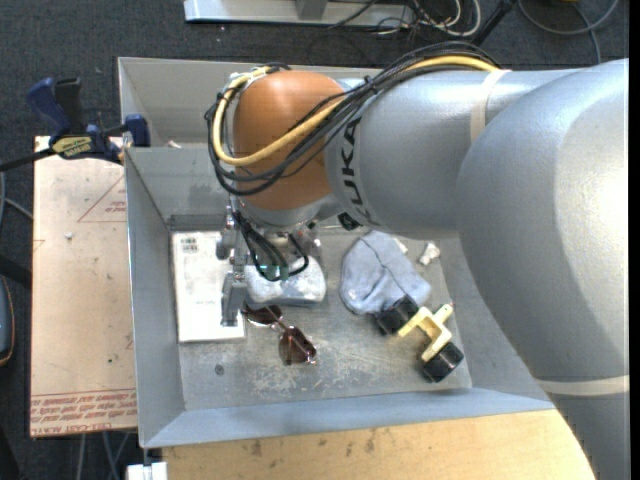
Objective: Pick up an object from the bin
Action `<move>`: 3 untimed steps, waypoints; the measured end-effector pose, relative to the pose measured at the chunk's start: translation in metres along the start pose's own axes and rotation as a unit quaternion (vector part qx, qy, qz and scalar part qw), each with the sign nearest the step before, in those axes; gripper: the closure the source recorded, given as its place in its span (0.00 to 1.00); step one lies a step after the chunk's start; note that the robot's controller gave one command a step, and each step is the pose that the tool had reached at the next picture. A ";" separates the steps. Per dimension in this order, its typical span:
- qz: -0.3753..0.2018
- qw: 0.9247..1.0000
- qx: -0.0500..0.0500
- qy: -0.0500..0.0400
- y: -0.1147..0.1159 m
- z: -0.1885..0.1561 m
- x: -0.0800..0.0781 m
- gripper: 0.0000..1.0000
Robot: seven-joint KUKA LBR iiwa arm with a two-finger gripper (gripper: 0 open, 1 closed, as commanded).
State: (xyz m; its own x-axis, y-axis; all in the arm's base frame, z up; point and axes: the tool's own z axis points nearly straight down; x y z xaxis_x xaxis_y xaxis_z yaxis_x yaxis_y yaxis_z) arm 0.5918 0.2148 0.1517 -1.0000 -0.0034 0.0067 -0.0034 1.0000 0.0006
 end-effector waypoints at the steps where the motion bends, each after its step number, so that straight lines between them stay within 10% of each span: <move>1: 0.002 1.000 -0.001 -0.004 -0.001 -0.005 -0.002 0.00; 3: 0.014 1.000 -0.002 -0.005 -0.073 0.077 -0.017 0.00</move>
Offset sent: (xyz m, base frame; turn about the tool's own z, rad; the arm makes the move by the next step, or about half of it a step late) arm 0.0197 -0.0743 -0.0817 -0.0122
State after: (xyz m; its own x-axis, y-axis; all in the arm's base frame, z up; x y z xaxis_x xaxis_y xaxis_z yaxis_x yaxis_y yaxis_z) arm 0.6087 0.1416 0.0749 -0.9997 0.0249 -0.0042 0.0249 0.9997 0.0036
